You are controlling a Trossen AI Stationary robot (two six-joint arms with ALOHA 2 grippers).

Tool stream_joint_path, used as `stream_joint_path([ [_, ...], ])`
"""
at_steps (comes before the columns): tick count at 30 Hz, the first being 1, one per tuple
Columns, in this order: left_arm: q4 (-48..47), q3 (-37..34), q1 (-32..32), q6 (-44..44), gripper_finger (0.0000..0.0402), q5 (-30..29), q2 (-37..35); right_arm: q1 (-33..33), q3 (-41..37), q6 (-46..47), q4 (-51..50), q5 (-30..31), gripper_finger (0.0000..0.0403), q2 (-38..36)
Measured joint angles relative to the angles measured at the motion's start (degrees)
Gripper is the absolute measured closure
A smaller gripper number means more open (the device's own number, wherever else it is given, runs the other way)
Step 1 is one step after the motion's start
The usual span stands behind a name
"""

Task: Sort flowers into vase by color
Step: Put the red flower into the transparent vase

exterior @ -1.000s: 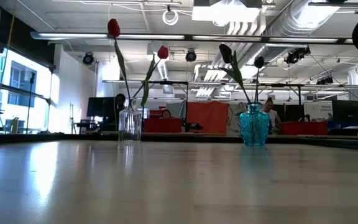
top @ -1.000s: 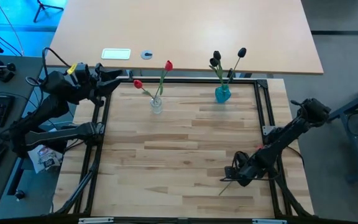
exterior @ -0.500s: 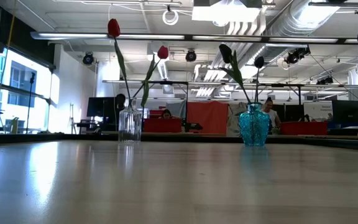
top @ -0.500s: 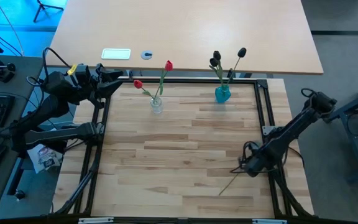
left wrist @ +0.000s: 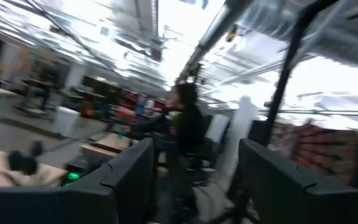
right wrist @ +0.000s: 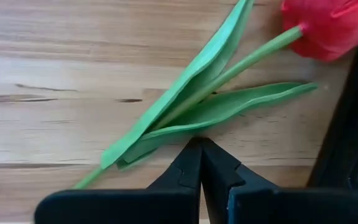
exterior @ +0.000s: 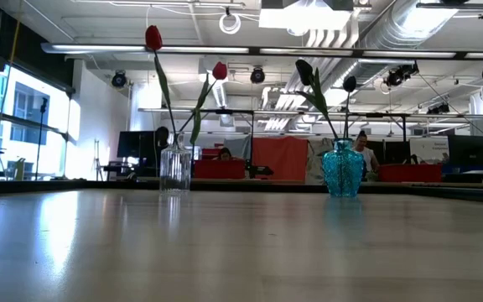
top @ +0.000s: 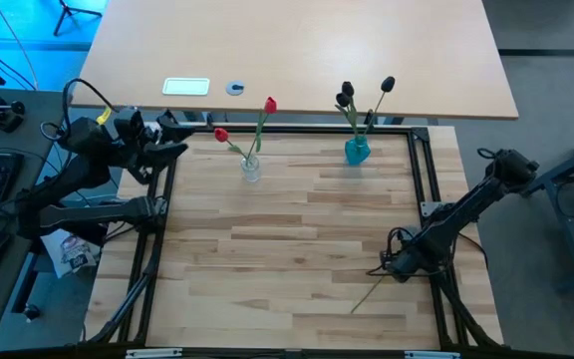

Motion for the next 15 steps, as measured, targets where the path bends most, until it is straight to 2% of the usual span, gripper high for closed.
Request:
stream_joint_path([
  [4, 0.09, 0.0, -4.78, -0.91, 0.0177, 0.18, 0.56, -2.98, 0.74, -1.76, -1.19, 0.89, 0.0402, 0.57],
  [6, 0.03, 0.0, -7.27, -0.8, 0.0177, -0.27, 1.47, -5.38, 1.64, -4.67, -2.49, 3.78, 0.0402, 0.61],
  [10, 0.02, 0.0, -11.33, 0.79, 0.0177, -1.41, 3.91, -11.1, 2.66, -15.86, -1.75, 15.5, 0.0403, 0.75],
  [15, 0.97, 0.0, -14.51, 1.29, 0.0177, -1.97, 8.6, -18.39, 5.03, -34.21, 4.15, 22.21, 0.0403, 0.73],
])
